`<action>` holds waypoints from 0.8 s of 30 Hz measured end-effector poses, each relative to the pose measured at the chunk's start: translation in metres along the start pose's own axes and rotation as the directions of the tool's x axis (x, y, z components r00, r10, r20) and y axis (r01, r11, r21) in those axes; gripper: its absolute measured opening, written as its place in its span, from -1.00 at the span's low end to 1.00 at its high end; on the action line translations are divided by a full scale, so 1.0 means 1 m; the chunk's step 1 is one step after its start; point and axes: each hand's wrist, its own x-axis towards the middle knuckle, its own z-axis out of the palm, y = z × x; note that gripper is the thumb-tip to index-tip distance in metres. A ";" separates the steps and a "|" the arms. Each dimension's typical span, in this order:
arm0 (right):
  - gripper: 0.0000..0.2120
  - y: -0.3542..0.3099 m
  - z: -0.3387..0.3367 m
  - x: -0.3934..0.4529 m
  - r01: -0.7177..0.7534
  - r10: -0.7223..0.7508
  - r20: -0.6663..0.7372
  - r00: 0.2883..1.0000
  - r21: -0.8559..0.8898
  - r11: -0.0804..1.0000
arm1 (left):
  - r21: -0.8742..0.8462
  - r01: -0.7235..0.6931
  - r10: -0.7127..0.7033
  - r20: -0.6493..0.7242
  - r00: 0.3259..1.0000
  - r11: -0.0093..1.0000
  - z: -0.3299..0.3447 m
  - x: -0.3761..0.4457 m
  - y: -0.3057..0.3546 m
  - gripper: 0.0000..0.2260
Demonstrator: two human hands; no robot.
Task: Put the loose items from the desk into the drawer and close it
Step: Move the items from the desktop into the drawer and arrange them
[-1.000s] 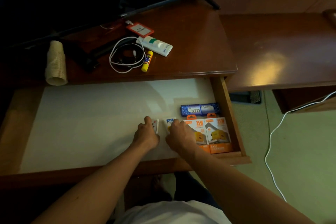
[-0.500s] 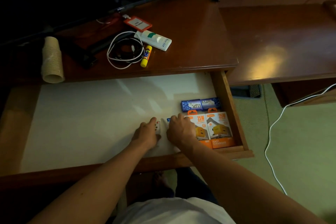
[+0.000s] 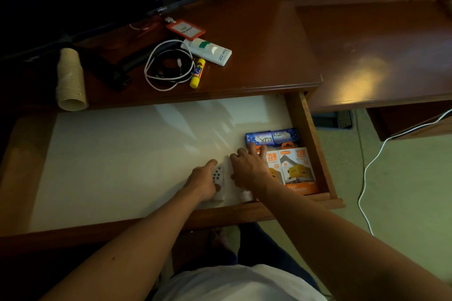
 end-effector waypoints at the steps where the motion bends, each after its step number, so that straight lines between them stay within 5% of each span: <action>1: -0.46 0.001 0.001 0.000 0.007 -0.007 -0.002 1.000 0.002 1.000 | -0.011 -0.001 0.001 0.007 1.000 1.000 0.002 -0.001 0.002 -0.33; 24: -0.59 0.017 0.006 -0.008 0.051 -0.050 -0.010 0.999 0.019 0.999 | -0.011 -0.018 0.018 -0.039 0.999 1.000 0.020 -0.003 0.025 -0.44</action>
